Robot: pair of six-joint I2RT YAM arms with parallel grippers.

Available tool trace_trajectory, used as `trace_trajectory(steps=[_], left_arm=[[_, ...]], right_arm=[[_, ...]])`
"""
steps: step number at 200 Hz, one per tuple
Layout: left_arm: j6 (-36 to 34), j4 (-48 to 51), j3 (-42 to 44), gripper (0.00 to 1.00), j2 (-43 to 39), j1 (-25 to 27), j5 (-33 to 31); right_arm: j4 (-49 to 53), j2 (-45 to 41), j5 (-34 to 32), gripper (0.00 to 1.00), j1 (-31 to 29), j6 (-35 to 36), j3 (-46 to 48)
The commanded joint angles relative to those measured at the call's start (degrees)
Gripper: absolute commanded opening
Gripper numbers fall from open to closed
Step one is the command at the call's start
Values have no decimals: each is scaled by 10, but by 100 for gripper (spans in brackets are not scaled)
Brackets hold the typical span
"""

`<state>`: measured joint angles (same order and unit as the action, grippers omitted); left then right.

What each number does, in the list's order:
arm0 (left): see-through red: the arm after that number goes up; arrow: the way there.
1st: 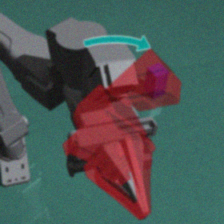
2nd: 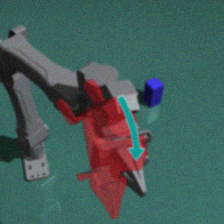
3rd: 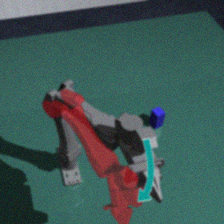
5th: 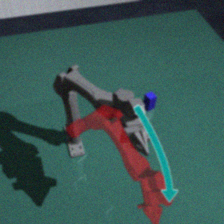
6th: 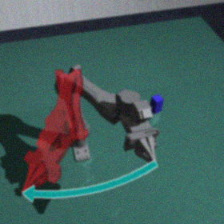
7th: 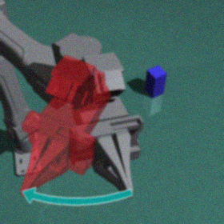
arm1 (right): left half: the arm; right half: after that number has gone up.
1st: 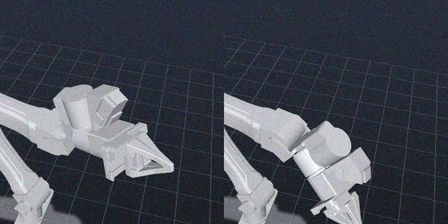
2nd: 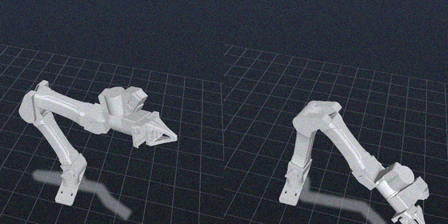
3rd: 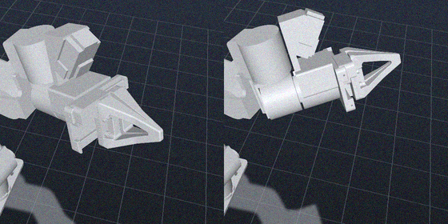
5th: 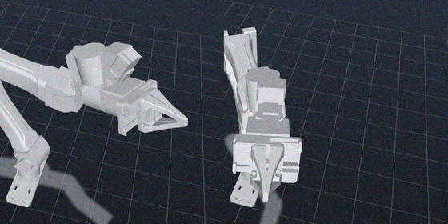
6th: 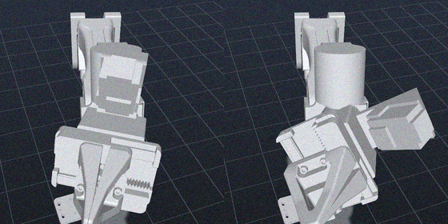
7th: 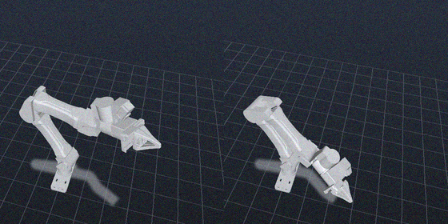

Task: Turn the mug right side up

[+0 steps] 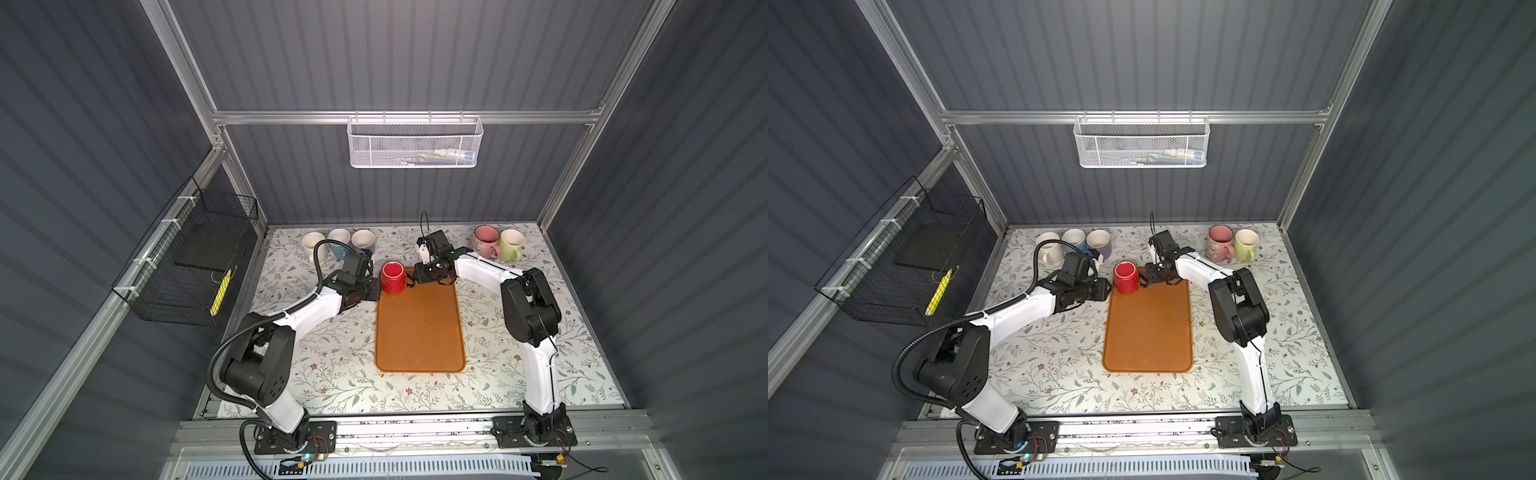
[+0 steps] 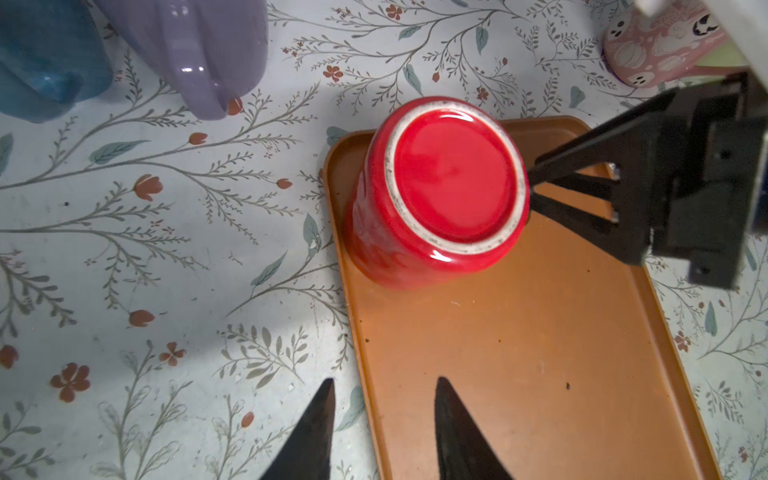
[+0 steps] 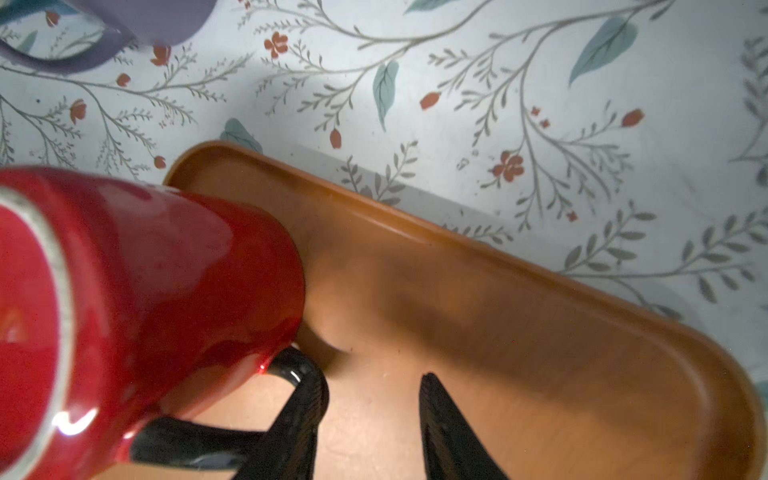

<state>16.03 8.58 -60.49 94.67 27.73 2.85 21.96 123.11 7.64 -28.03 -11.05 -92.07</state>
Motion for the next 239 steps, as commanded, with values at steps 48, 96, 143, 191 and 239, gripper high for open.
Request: trace_trajectory(steps=[48,96,143,191,239], left_arm=[[18,-48,-40,39,58,3,20],[28,-69,-42,39,73,3,26],[25,-70,-43,39,78,3,27],[14,-58,-26,39,54,3,29],[67,42,-43,44,-2,13,6]], right_arm=[[-52,-67,28,42,-37,-39,91],[-70,-84,28,41,-64,-85,115],[-85,-91,49,41,-69,-111,135],[-87,-110,57,42,-54,-112,154],[-87,-151,62,42,-1,-101,190]])
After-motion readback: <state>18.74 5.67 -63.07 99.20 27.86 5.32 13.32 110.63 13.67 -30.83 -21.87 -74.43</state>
